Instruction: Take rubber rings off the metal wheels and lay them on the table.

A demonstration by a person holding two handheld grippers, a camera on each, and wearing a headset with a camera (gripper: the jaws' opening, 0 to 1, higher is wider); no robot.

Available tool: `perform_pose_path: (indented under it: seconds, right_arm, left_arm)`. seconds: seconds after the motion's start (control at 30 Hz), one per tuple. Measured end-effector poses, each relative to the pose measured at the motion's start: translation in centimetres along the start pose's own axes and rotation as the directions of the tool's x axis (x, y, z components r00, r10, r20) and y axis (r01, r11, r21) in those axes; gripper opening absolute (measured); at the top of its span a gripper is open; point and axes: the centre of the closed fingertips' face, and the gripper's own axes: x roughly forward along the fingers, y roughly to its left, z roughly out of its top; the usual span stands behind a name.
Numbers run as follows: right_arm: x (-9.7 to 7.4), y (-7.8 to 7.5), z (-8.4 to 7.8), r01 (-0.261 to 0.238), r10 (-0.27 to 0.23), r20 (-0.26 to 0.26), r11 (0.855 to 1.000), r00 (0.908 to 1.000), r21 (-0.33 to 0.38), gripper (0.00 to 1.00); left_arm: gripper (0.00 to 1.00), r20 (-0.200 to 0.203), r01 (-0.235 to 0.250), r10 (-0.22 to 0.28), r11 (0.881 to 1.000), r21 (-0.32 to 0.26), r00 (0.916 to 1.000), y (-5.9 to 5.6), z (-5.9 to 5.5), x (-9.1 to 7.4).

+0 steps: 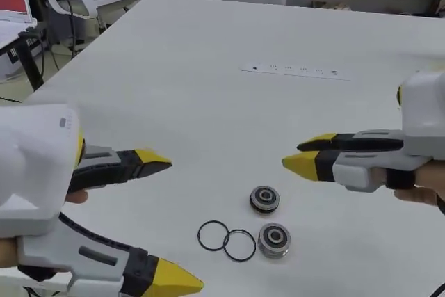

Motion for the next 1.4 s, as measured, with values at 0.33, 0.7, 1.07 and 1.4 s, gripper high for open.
perform_pose_path:
  seconds: [0.33, 0.7, 1.07, 1.4]
  right_arm:
    - [0.2, -1.8, -0.3, -0.002, 0.001, -0.018, 1.000, 0.9998, -0.031, 0.24]
    - [2.2, -2.5, -1.7, -0.035, 0.030, -0.068, 0.997, 0.9972, -0.068, 0.24]
    - [3.0, -4.3, -5.6, -0.001, 0.001, -0.094, 1.000, 0.9956, 0.001, 0.21]
    - [4.2, -3.4, -8.4, -0.040, 0.033, -0.164, 0.999, 0.9859, -0.035, 0.20]
  left_arm:
    - [0.84, 0.004, 0.007, -0.008, 0.997, 0.072, 1.0000, 2.4, 2.8, 0.6]
    - [0.83, 0.043, 0.039, -0.047, 0.985, 0.170, 0.9980, 4.5, 7.0, 3.9]
    - [0.68, 0.083, 0.049, -0.064, 0.984, 0.174, 0.9945, 6.5, 7.6, 7.9]
    - [0.57, 0.033, 0.060, -0.067, 0.982, 0.177, 0.9972, 6.9, 3.6, 11.7]
